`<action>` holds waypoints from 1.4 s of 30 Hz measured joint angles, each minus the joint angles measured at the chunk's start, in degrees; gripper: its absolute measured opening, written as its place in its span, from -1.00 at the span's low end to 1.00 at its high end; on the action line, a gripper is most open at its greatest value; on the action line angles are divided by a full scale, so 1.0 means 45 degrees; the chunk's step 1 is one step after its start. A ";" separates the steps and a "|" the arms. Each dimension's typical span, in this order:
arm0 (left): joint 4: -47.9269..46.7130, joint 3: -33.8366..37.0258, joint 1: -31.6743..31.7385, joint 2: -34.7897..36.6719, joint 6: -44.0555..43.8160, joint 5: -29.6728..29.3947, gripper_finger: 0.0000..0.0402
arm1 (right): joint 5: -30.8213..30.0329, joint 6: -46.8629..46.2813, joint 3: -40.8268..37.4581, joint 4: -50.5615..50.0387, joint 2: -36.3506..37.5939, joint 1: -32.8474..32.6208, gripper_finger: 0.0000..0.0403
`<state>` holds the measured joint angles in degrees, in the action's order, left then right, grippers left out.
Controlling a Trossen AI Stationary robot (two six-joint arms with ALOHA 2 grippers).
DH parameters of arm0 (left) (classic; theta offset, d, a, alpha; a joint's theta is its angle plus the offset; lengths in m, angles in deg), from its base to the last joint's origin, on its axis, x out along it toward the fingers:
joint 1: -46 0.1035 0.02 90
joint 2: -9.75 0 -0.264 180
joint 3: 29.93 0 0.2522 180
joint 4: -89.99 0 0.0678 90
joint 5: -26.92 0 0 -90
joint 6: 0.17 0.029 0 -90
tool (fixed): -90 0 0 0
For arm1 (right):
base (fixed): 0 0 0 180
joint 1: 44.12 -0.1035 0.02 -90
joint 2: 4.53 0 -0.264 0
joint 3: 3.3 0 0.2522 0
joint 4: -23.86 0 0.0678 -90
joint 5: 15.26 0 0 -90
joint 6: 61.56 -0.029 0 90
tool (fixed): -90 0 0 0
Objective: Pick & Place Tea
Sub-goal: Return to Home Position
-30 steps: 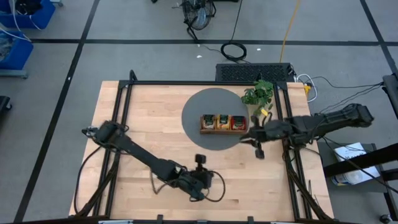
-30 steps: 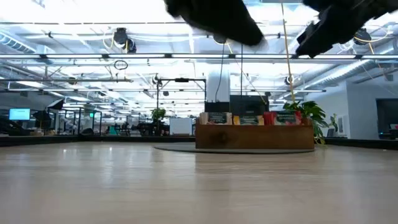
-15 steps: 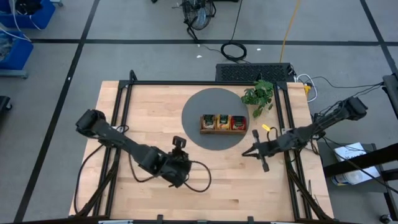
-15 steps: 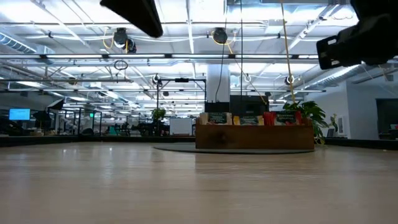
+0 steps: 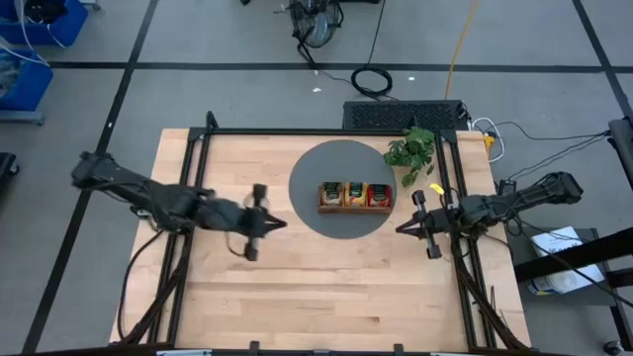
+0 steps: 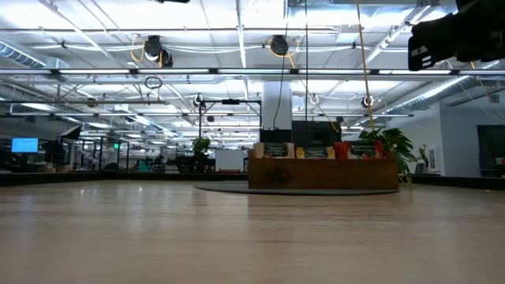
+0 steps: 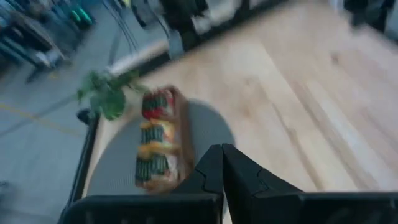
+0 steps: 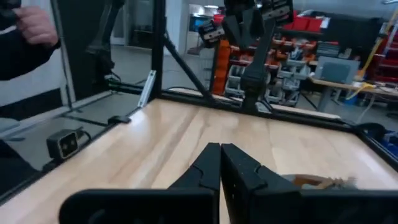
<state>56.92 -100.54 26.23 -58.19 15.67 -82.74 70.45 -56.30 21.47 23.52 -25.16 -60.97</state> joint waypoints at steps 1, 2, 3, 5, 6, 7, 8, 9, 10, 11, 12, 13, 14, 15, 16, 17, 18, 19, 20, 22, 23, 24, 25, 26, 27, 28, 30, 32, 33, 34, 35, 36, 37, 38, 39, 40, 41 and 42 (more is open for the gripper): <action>0.0994 0.0872 0.0141 0.0694 0.0018 0.0181 -0.96 | -0.0020 -0.0018 0.0000 -0.0179 0.0149 0.0043 -1.00; 0.2065 0.1681 0.0250 0.1350 0.0051 0.0410 -0.96 | -0.0021 -0.0011 0.0000 -0.0449 0.0270 0.0081 -1.00; 0.2869 0.2521 0.0319 0.2083 0.0072 0.0611 -0.96 | -0.0057 0.0042 -0.0005 -0.0661 0.0360 0.0120 -1.00; 0.3864 0.4075 0.0395 0.3606 0.0113 0.0708 -0.98 | -0.0290 0.0209 -0.0005 -0.0934 0.0651 0.0173 -1.00; 0.4547 0.4784 0.0410 0.4386 0.0111 0.0690 -0.98 | -0.0365 0.0282 -0.0005 -0.1111 0.0877 0.0173 -1.00; 0.5089 0.5475 0.0409 0.5234 0.0027 0.0685 -0.98 | -0.0379 0.0353 -0.0012 -0.1228 0.1060 0.0183 -1.00; 0.5500 0.6146 0.0388 0.6064 -0.0098 0.0697 -0.98 | -0.0402 0.0426 -0.0031 -0.1198 0.1228 0.0178 -1.00; 0.5881 0.6705 0.0368 0.6797 -0.0301 0.0812 -0.98 | -0.0421 0.0459 -0.0085 -0.1107 0.1463 0.0178 -1.00; 0.6183 0.7234 0.0370 0.7541 -0.0436 0.0942 -0.98 | -0.0421 0.0458 -0.0195 -0.1029 0.1721 0.0178 -1.00; 0.6371 0.7796 0.0378 0.8208 -0.0528 0.0983 -0.98 | -0.0466 0.0450 -0.0350 -0.0869 0.1902 0.0178 -1.00; 0.6653 0.8380 0.0391 0.8776 -0.0608 0.1035 -0.98 | -0.0750 0.0468 -0.0508 -0.0635 0.2020 0.0174 -1.00; 0.7098 0.8928 0.0413 0.9209 -0.0674 0.1083 -0.98 | -0.1109 0.0490 -0.0748 -0.0435 0.2238 0.0173 -1.00; 0.7429 0.9410 0.0437 0.9546 -0.0692 0.1141 -0.98 | -0.1413 0.0464 -0.1013 -0.0248 0.2451 0.0176 -1.00; 0.7618 0.9850 0.0465 0.9853 -0.0692 0.1195 -0.98 | -0.1638 0.0401 -0.1277 0.0092 0.2599 0.0183 -1.00; 0.7678 1.0186 0.0470 1.0175 -0.0687 0.1316 -0.98 | -0.1756 0.0378 -0.1501 0.0453 0.2706 0.0184 -1.00; 0.7796 1.0507 0.0472 1.0503 -0.0649 0.1396 -0.99 | -0.1749 0.0378 -0.1679 0.0576 0.2850 0.0183 -1.00; 0.7868 1.0776 0.0470 1.0789 -0.0616 0.1491 -0.99 | -0.1723 0.0320 -0.1832 0.0829 0.2988 0.0183 -1.00; 0.7886 1.0988 0.0470 1.1038 -0.0553 0.1508 -0.98 | -0.1732 0.0254 -0.1956 0.0803 0.3084 0.0183 -1.00; 0.7838 1.1143 0.0477 1.1300 -0.0542 0.1506 -0.98 | -0.1746 0.0177 -0.2054 0.0884 0.3115 0.0183 -1.00; 0.7167 1.1259 0.0580 1.1781 -0.0561 0.1565 -0.98 | -0.1761 0.0021 -0.2174 0.0672 0.3145 0.0183 -1.00; 0.6753 1.1302 0.0668 1.1940 -0.0644 0.1702 -0.99 | -0.1756 -0.0005 -0.2185 0.0689 0.3152 0.0183 -1.00; 0.6363 1.1361 0.0767 1.2097 -0.0744 0.1846 -0.99 | -0.1759 -0.0012 -0.2186 0.0675 0.3166 0.0183 -1.00; 0.6199 1.1464 0.0890 1.2244 -0.0828 0.2008 -0.99 | -0.1759 -0.0012 -0.2193 0.0649 0.3167 0.0183 -1.00; 0.6245 1.1602 0.1005 1.2363 -0.0934 0.2133 -0.98 | -0.1756 -0.0013 -0.2200 0.0539 0.3161 0.0183 -1.00; 0.6452 1.1805 0.1107 1.2475 -0.1007 0.2197 -0.98 | -0.1760 -0.0014 -0.2202 0.0456 0.3154 0.0183 -1.00; 0.6690 1.2038 0.1208 1.2576 -0.1021 0.2271 -0.98 | -0.1756 -0.0017 -0.2210 0.0378 0.3159 0.0183 -1.00; 0.6684 1.2503 0.1407 1.2788 -0.1151 0.2400 -0.99 | -0.1751 -0.0060 -0.2210 0.0209 0.3159 0.0183 -1.00; 0.6360 1.2504 0.1580 1.2873 -0.1505 0.2513 -0.98 | -0.1718 -0.0320 -0.2223 0.0103 0.3154 0.0183 -1.00; 0.6227 1.2504 0.1626 1.2880 -0.1645 0.2614 -0.98 | -0.1718 -0.0499 -0.2225 0.0100 0.3159 0.0173 -1.00; 0.6227 1.2504 0.1631 1.2891 -0.1685 0.2817 -0.98 | -0.1715 -0.0678 -0.2225 0.0031 0.3159 0.0173 -1.00; 0.6253 1.2504 0.1616 1.2886 -0.1674 0.3001 -0.99 | -0.1718 -0.0821 -0.2225 -0.0130 0.3159 0.0173 -1.00; 0.6167 1.2499 0.1610 1.2886 -0.1630 0.3044 -0.99 | -0.1746 -0.0962 -0.2226 -0.0325 0.3159 0.0173 -1.00; 0.6062 1.2499 0.1616 1.2881 -0.1564 0.3054 -0.99 | -0.1851 -0.1046 -0.2230 -0.0545 0.3159 0.0173 -1.00; 0.5987 1.2499 0.1616 1.2881 -0.1520 0.3036 -0.98 | -0.2051 -0.1117 -0.2234 -0.0758 0.3159 0.0173 -1.00; 0.5965 1.2504 0.1631 1.2881 -0.1499 0.2991 -0.98 | -0.2118 -0.1170 -0.2234 -0.0963 0.3159 0.0177 -1.00; 0.5948 1.2500 0.1641 1.2881 -0.1499 0.2918 -0.98 | -0.2153 -0.1221 -0.2234 -0.1105 0.3154 0.0178 -1.00; 0.5928 1.2499 0.1641 1.2881 -0.1503 0.2868 -0.98 | -0.2182 -0.1256 -0.2234 -0.1178 0.3154 0.0178 -1.00; 0.5898 1.2499 0.1641 1.2881 -0.1513 0.2853 -0.98 | -0.2221 -0.1265 -0.2234 -0.1160 0.3154 0.0178 -1.00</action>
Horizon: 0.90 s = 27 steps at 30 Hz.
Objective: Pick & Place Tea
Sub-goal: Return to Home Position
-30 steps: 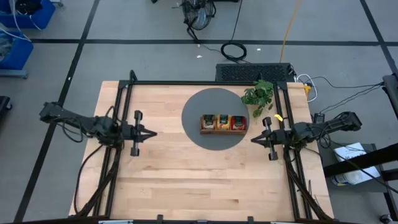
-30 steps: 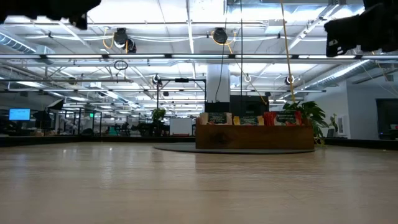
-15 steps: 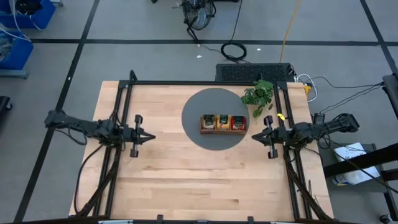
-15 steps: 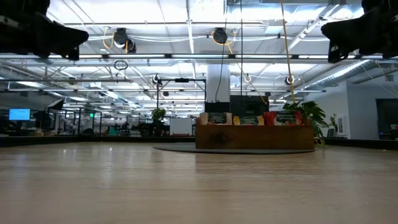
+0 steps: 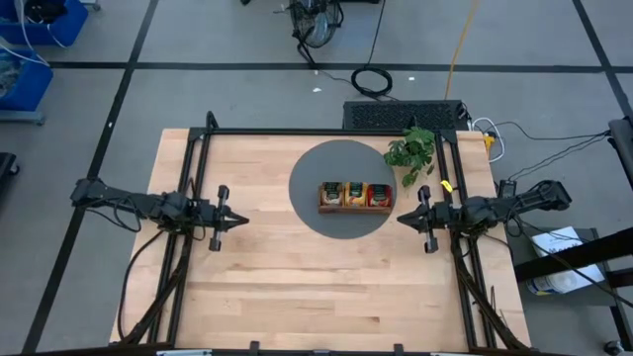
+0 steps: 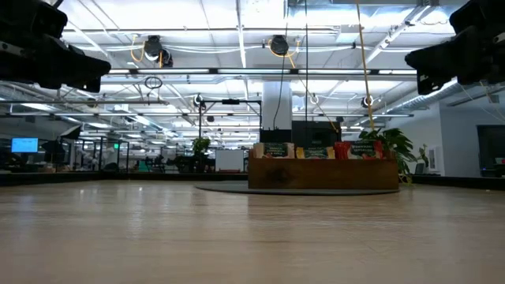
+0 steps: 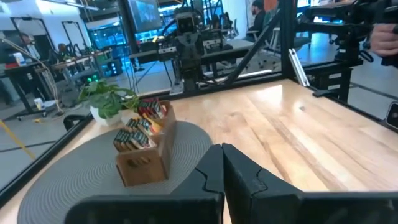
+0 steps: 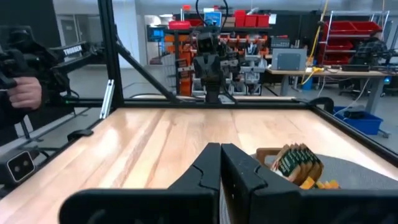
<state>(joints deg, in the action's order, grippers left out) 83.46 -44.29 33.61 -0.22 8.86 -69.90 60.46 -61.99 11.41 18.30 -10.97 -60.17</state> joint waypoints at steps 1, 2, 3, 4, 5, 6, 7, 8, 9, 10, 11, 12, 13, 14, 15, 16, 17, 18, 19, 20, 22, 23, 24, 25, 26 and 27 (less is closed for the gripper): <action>-0.0051 0.0002 0.0000 0.0000 -0.0036 -0.0012 -0.99 | 0.0009 0.0000 0.0000 0.0040 0.0005 0.0000 -1.00; -0.0081 0.0000 0.0000 0.0000 -0.0058 -0.0012 -0.99 | 0.0106 0.0006 -0.0005 0.0067 0.0005 0.0001 -1.00; -0.0092 0.0000 0.0000 0.0000 -0.0122 -0.0018 -0.99 | 0.0147 0.0017 -0.0014 0.0074 0.0005 0.0000 -1.00; -0.0130 0.0000 0.0000 0.0000 -0.0146 -0.0066 -0.98 | 0.0173 0.0064 -0.0010 0.0070 0.0005 0.0000 -1.00; -0.0171 0.0000 0.0000 0.0000 -0.0179 -0.0143 -0.97 | 0.0173 0.0139 -0.0014 0.0074 0.0005 0.0000 -1.00; -0.0173 0.0005 0.0000 -0.0005 -0.0184 -0.0210 -0.97 | 0.0177 0.0269 -0.0015 0.0095 0.0005 0.0000 -1.00; -0.0160 0.0003 0.0000 0.0000 -0.0217 -0.0243 -0.98 | 0.0178 0.0355 -0.0015 0.0151 0.0005 0.0000 -1.00; -0.0151 0.0000 0.0000 0.0000 -0.0308 -0.0255 -0.98 | 0.0178 0.0406 -0.0015 0.0238 0.0005 0.0000 -1.00; -0.0155 0.0001 0.0000 -0.0005 -0.0412 -0.0261 -0.98 | 0.0178 0.0402 -0.0015 0.0320 0.0005 0.0000 -1.00; -0.0158 0.0000 0.0000 -0.0005 -0.0489 -0.0262 -0.99 | 0.0178 0.0305 -0.0015 0.0360 0.0005 0.0000 -1.00; -0.0156 0.0000 0.0000 -0.0005 -0.0597 -0.0262 -0.99 | 0.0178 0.0163 -0.0015 0.0393 0.0005 0.0000 -1.00; -0.0154 0.0000 0.0000 -0.0005 -0.0783 -0.0259 -0.99 | 0.0178 0.0051 -0.0015 0.0407 0.0005 0.0000 -1.00; -0.0154 0.0000 0.0000 -0.0005 -0.0918 -0.0261 -0.98 | 0.0178 -0.0044 -0.0015 0.0409 0.0005 0.0000 -1.00; -0.0147 0.0000 0.0000 -0.0005 -0.1101 -0.0259 -0.96 | 0.0181 -0.0076 -0.0019 0.0410 0.0005 0.0000 -1.00; -0.0144 0.0000 0.0000 -0.0005 -0.1223 -0.0260 -0.94 | 0.0179 -0.0081 -0.0018 0.0405 0.0000 0.0000 -1.00; -0.0144 0.0000 0.0000 -0.0005 -0.1383 -0.0255 -0.91 | 0.0180 -0.0085 -0.0019 0.0405 0.0000 0.0000 -1.00; -0.0144 0.0000 0.0000 -0.0005 -0.1507 -0.0264 -0.88 | 0.0183 -0.0087 -0.0019 0.0405 0.0000 0.0000 -1.00; -0.0144 0.0000 0.0000 -0.0005 -0.1599 -0.0261 -0.86 | 0.0183 -0.0087 -0.0019 0.0406 0.0000 0.0000 -1.00; -0.0144 0.0000 0.0000 -0.0005 -0.1694 -0.0263 -0.83 | 0.0183 -0.0087 -0.0019 0.0405 0.0000 0.0000 -1.00; -0.0136 0.0000 0.0000 -0.0005 -0.1767 -0.0262 -0.81 | 0.0183 -0.0087 -0.0019 0.0405 0.0000 0.0000 -1.00; -0.0129 -0.0005 0.0000 -0.0005 -0.1786 -0.0264 -0.78 | 0.0183 -0.0087 -0.0019 0.0405 0.0000 0.0000 -1.00; -0.0129 -0.0005 0.0000 -0.0005 -0.1782 -0.0264 -0.77 | 0.0183 -0.0089 -0.0019 0.0405 0.0000 0.0000 -1.00; -0.0125 -0.0005 0.0000 -0.0010 -0.1787 -0.0264 -0.76 | 0.0188 -0.0092 -0.0019 0.0405 0.0000 0.0000 -1.00; -0.0124 -0.0005 0.0000 -0.0015 -0.1792 -0.0264 -0.75 | 0.0185 -0.0091 -0.0019 0.0405 0.0000 0.0000 -1.00; -0.0124 -0.0005 0.0000 -0.0015 -0.1792 -0.0264 -0.74 | 0.0188 -0.0092 -0.0019 0.0405 0.0000 0.0000 -1.00; -0.0121 -0.0005 0.0000 -0.0015 -0.1784 -0.0264 -0.74 | 0.0188 -0.0092 -0.0019 0.0405 0.0000 0.0000 -1.00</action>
